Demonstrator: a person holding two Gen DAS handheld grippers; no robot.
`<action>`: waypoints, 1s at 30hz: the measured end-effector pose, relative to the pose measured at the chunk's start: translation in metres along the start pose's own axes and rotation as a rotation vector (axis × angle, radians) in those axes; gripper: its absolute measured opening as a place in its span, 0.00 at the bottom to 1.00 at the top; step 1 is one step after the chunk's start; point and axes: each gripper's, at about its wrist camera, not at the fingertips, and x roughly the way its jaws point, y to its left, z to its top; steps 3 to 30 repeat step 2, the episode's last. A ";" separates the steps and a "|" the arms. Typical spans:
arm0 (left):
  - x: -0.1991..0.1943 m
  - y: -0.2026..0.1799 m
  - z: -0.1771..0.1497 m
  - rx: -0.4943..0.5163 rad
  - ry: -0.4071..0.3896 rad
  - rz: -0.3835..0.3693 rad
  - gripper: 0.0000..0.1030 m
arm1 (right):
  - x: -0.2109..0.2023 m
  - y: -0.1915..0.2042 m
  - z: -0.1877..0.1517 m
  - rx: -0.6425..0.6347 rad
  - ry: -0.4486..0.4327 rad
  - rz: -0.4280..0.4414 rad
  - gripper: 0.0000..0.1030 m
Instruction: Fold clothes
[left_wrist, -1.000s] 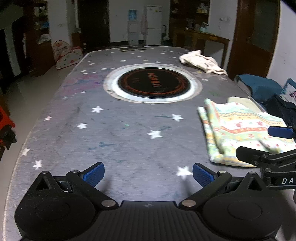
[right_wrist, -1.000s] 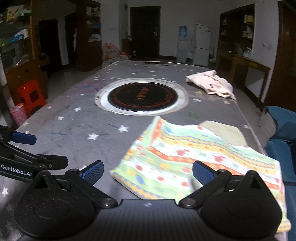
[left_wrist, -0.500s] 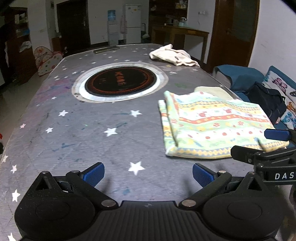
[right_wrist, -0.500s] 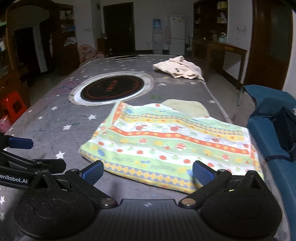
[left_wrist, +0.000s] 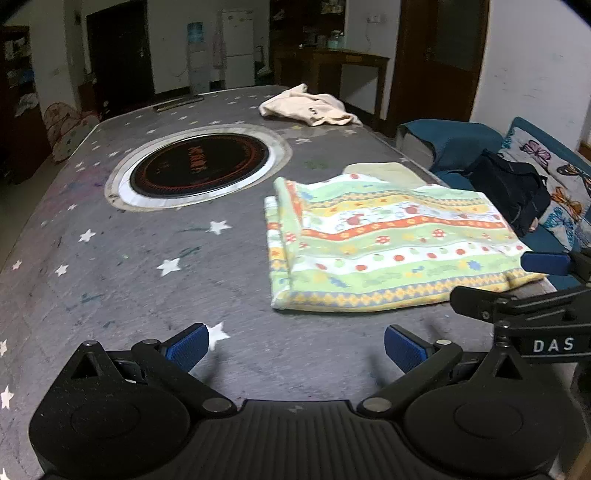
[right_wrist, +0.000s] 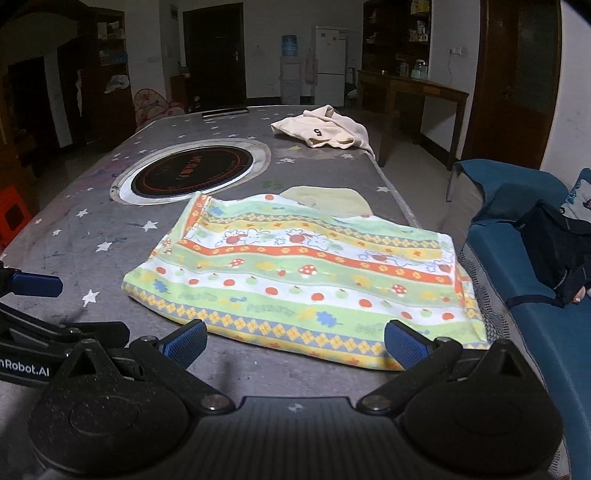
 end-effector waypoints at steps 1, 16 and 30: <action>0.000 -0.002 0.000 0.003 0.001 -0.003 1.00 | 0.000 -0.001 0.000 0.003 -0.001 -0.002 1.00; 0.000 -0.003 0.000 0.006 0.002 -0.005 1.00 | 0.000 -0.002 0.000 0.006 -0.001 -0.003 1.00; 0.000 -0.003 0.000 0.006 0.002 -0.005 1.00 | 0.000 -0.002 0.000 0.006 -0.001 -0.003 1.00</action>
